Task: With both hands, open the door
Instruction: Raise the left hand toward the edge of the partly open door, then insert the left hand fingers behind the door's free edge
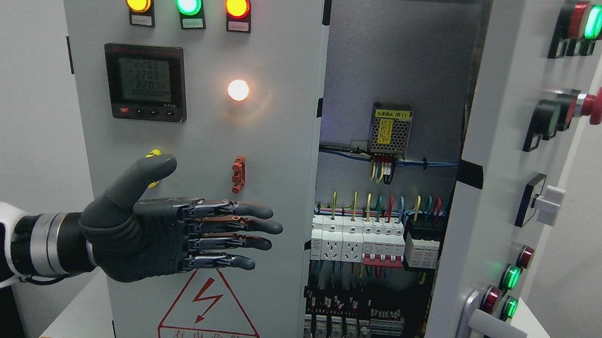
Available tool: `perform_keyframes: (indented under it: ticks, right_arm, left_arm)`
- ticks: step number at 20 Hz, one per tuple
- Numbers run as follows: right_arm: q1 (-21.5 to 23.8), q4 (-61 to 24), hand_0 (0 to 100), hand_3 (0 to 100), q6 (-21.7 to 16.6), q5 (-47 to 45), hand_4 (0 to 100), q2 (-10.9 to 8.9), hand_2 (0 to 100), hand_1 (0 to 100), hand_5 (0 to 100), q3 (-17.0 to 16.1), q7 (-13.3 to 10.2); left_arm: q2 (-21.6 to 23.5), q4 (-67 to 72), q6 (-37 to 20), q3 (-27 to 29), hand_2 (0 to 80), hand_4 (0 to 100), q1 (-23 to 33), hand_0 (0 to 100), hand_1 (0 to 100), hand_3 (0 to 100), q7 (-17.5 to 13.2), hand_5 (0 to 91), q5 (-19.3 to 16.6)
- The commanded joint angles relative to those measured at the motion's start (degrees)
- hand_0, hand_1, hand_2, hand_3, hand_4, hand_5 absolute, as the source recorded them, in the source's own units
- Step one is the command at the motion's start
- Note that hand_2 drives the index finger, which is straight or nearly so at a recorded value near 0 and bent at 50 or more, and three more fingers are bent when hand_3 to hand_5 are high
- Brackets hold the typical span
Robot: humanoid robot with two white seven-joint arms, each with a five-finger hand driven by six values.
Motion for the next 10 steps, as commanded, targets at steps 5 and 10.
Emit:
perform_keyframes:
  ticks: [5, 10]
  right_arm:
    - [0.00, 0.00, 0, 0, -0.02, 0.03, 0, -0.01, 0, 0, 0, 1.41, -0.01]
    - [0.00, 0.00, 0, 0, -0.02, 0.03, 0, -0.01, 0, 0, 0, 1.41, -0.01]
  left_arm:
    - [-13.78, 6.81, 0.06, -12.69, 0.0, 3, -9.87, 0, 0, 0, 0.14, 0.0, 11.43]
    - [-20.46, 11.13, 0.06, -12.51, 0.0, 3, -10.40, 0, 0, 0, 0.14, 0.0, 11.88]
